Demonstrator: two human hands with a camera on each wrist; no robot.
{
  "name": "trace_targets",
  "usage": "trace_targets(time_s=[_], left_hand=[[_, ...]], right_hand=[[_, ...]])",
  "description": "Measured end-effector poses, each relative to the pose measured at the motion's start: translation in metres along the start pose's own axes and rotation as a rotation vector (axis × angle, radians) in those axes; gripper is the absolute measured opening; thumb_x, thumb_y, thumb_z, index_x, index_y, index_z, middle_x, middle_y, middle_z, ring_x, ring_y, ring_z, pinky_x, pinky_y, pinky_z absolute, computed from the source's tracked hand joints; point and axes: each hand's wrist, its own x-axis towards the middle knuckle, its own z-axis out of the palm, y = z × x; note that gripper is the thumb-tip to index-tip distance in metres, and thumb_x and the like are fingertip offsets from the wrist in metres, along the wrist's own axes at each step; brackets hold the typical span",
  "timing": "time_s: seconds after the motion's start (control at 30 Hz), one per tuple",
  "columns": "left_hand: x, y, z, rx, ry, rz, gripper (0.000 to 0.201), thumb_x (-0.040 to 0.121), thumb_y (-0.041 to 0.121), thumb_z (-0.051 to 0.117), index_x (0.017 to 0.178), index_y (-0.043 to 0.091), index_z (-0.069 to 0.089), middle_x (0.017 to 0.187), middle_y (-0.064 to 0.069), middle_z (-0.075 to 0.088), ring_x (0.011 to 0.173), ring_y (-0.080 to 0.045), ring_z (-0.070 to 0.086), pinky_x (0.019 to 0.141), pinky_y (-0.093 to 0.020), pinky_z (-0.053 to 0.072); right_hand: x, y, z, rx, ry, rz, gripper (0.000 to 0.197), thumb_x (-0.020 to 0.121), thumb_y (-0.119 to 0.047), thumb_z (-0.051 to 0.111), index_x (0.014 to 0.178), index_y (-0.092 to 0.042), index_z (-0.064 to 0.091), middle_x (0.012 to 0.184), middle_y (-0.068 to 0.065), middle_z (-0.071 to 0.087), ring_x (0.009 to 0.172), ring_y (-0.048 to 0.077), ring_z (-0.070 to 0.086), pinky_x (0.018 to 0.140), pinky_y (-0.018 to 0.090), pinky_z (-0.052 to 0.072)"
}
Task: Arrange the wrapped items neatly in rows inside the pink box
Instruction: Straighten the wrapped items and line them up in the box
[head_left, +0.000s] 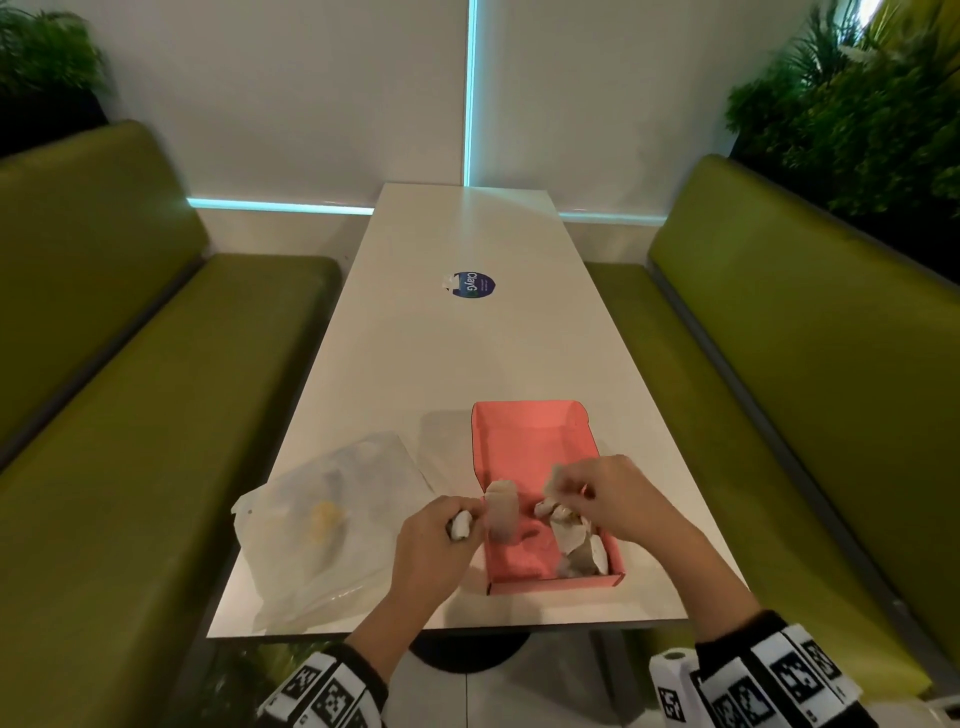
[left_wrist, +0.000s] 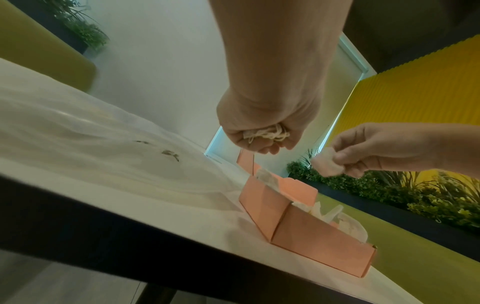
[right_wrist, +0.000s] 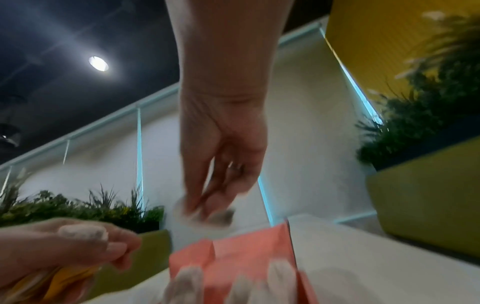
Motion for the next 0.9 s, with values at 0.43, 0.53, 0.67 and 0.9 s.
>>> trace_targets(time_s=[0.43, 0.53, 0.67, 0.9], left_hand=[[0.003, 0.021, -0.001, -0.237, -0.151, 0.238, 0.045, 0.079, 0.034, 0.067, 0.122, 0.024, 0.060, 0.116, 0.020, 0.059, 0.107, 0.009, 0.056, 0.089, -0.006, 0.043], [0.004, 0.020, 0.002, -0.195, -0.176, 0.244, 0.025, 0.079, 0.032, 0.072, 0.102, 0.019, 0.072, 0.086, 0.014, 0.069, 0.077, -0.004, 0.064, 0.068, -0.017, 0.051], [0.002, 0.020, 0.003, -0.199, -0.127, 0.164, 0.002, 0.080, 0.016, 0.073, 0.080, 0.018, 0.072, 0.071, 0.000, 0.068, 0.064, -0.014, 0.059, 0.058, -0.023, 0.048], [0.003, 0.012, 0.006, -0.133, -0.081, 0.069, 0.008, 0.082, 0.022, 0.071, 0.085, 0.029, 0.070, 0.077, 0.016, 0.066, 0.072, 0.002, 0.061, 0.066, -0.011, 0.047]], right_hand=[[-0.007, -0.035, -0.018, 0.104, -0.139, -0.062, 0.013, 0.085, -0.018, 0.066, 0.093, -0.011, 0.072, 0.074, -0.010, 0.062, 0.058, 0.000, 0.054, 0.057, 0.007, 0.043], [-0.006, -0.035, -0.015, 0.134, -0.144, -0.068, 0.010, 0.085, -0.015, 0.066, 0.094, -0.013, 0.071, 0.076, -0.009, 0.063, 0.059, -0.004, 0.056, 0.059, 0.009, 0.045], [-0.005, -0.031, -0.012, 0.220, -0.050, -0.001, 0.019, 0.082, -0.021, 0.071, 0.100, -0.022, 0.066, 0.084, -0.010, 0.063, 0.060, 0.002, 0.055, 0.059, 0.012, 0.046], [-0.002, -0.025, 0.013, 0.154, -0.125, 0.081, 0.007, 0.081, -0.009, 0.067, 0.086, -0.014, 0.067, 0.075, -0.008, 0.061, 0.063, 0.004, 0.057, 0.062, 0.016, 0.050]])
